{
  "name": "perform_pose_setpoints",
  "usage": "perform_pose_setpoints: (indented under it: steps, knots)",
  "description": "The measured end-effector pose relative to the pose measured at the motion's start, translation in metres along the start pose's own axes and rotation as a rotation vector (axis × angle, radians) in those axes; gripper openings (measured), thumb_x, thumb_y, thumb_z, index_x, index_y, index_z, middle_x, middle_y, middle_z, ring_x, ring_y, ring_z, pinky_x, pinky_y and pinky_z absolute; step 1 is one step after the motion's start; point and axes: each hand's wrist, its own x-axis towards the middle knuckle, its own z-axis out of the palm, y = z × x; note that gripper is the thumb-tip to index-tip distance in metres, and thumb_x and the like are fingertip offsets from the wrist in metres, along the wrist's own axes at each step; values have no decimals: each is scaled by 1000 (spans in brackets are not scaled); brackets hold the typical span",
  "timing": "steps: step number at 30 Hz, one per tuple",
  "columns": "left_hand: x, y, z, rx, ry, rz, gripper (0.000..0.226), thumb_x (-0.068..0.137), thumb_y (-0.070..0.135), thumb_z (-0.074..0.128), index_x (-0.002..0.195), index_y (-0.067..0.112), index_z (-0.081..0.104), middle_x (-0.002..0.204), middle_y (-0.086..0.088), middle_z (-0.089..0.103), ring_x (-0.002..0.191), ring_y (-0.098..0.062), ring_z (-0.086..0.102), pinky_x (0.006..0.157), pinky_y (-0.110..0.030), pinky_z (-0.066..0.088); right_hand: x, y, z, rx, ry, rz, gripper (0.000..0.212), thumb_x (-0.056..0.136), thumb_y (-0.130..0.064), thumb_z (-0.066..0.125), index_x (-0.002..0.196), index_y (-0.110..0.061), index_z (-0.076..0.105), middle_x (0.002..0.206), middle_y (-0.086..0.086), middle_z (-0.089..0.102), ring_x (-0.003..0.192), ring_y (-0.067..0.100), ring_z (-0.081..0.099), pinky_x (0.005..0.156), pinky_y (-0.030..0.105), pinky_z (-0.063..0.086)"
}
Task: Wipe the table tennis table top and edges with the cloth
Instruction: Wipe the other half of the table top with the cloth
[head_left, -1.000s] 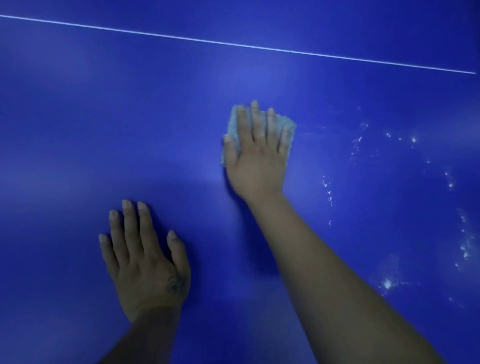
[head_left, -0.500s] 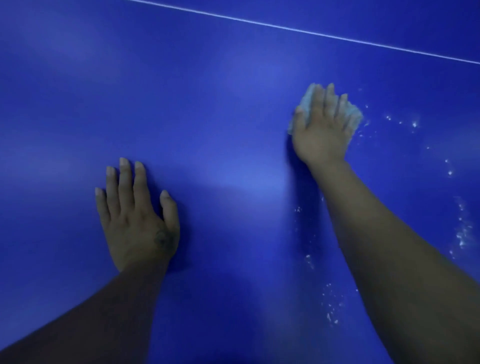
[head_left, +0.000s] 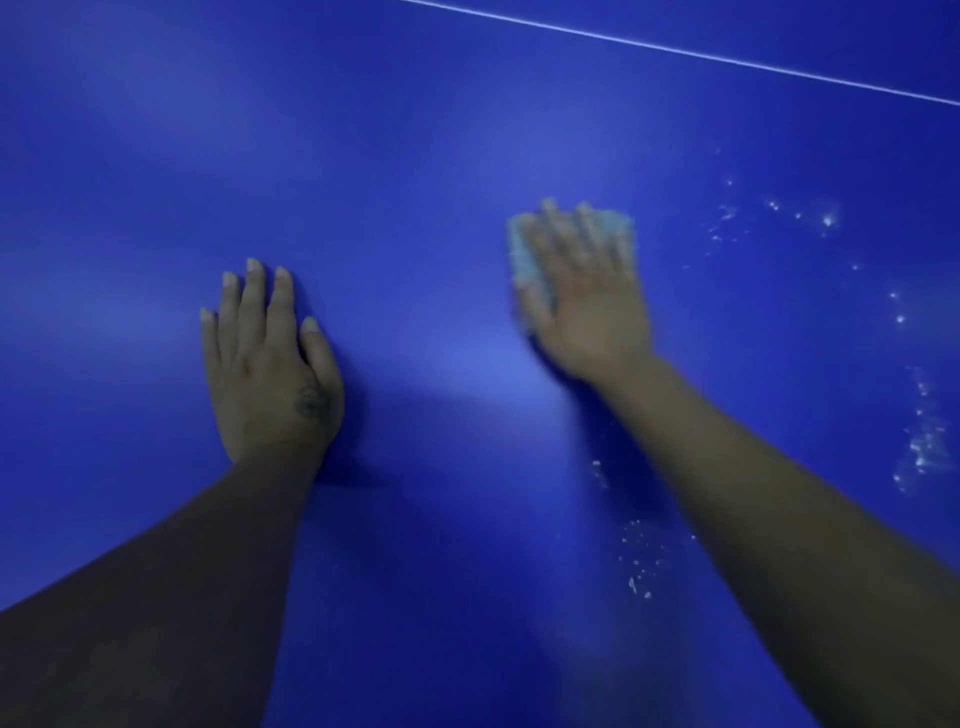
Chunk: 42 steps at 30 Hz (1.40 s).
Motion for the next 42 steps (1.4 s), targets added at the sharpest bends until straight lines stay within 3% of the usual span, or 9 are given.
perform_pose_setpoints:
  steps: [4, 8, 13, 17, 23, 28, 33, 37, 42]
  knots:
    - [2, -3, 0, 60, -39, 25, 56, 112, 27, 38, 164, 7, 40, 175, -13, 30, 165, -34, 22, 134, -51, 12, 4, 49, -7, 82, -38, 266, 64, 112, -50, 26, 171, -26, 19, 179, -2, 14, 166, 29, 7, 132, 60, 1]
    - [-20, 6, -9, 85, -105, 14, 57, 114, 28, 38, 167, 5, 35, 177, -14, 25, 165, -36, 20, 133, -54, 15, 2, -14, -6, 121, -25, 473, 65, 112, -48, 23, 172, -25, 11, 180, 1, 5, 166, 32, 0, 131, 62, -7]
    - [-134, 19, -21, 106, -97, -68, 63, 112, 39, 38, 169, 10, 32, 178, -11, 24, 166, -32, 18, 134, -54, 16, -54, -106, 2, 135, -23, 84, 65, 111, -50, 32, 171, -27, 20, 179, 2, 15, 166, 32, 9, 131, 63, -1]
    - [-182, 20, -20, 116, -122, -100, 67, 110, 45, 38, 170, 16, 30, 179, -7, 21, 167, -29, 13, 134, -56, 16, -92, -75, 12, 140, 15, -179, 61, 111, -51, 40, 166, -26, 36, 174, -1, 32, 163, 29, 23, 130, 60, 18]
    - [-180, 21, -19, 89, -109, -118, 65, 110, 42, 39, 170, 18, 31, 180, -4, 20, 168, -27, 10, 135, -53, 11, -57, 59, 3, 60, -25, 111, 67, 110, -56, 26, 170, -27, 23, 178, 0, 20, 165, 31, 14, 131, 64, 6]
    - [-180, 19, -17, 82, -105, -123, 63, 111, 41, 35, 171, 20, 29, 180, -2, 17, 168, -22, 6, 136, -51, 9, -43, 20, -1, 112, -13, 376, 69, 109, -53, 18, 171, -25, 16, 180, 2, 10, 166, 33, 4, 130, 65, 2]
    - [-180, 19, -15, 75, -59, -119, 61, 112, 38, 35, 170, 20, 33, 180, -3, 21, 168, -23, 10, 136, -51, 11, -105, -79, 16, 143, 35, -29, 63, 113, -50, 29, 170, -25, 23, 178, 2, 17, 165, 32, 12, 131, 63, 4]
    - [-182, 19, -15, 79, -36, -111, 59, 112, 37, 36, 169, 20, 34, 179, -3, 22, 168, -24, 12, 136, -49, 11, -175, -74, 25, 154, -23, -271, 66, 112, -54, 35, 170, -23, 23, 178, -1, 19, 165, 28, 16, 130, 59, 19]
    - [-182, 22, -18, 65, -61, -135, 60, 111, 37, 38, 169, 21, 33, 180, -1, 20, 168, -24, 10, 136, -49, 9, -160, 21, 12, 100, 2, -187, 62, 112, -51, 40, 167, -24, 33, 175, 0, 29, 163, 30, 23, 130, 63, 16]
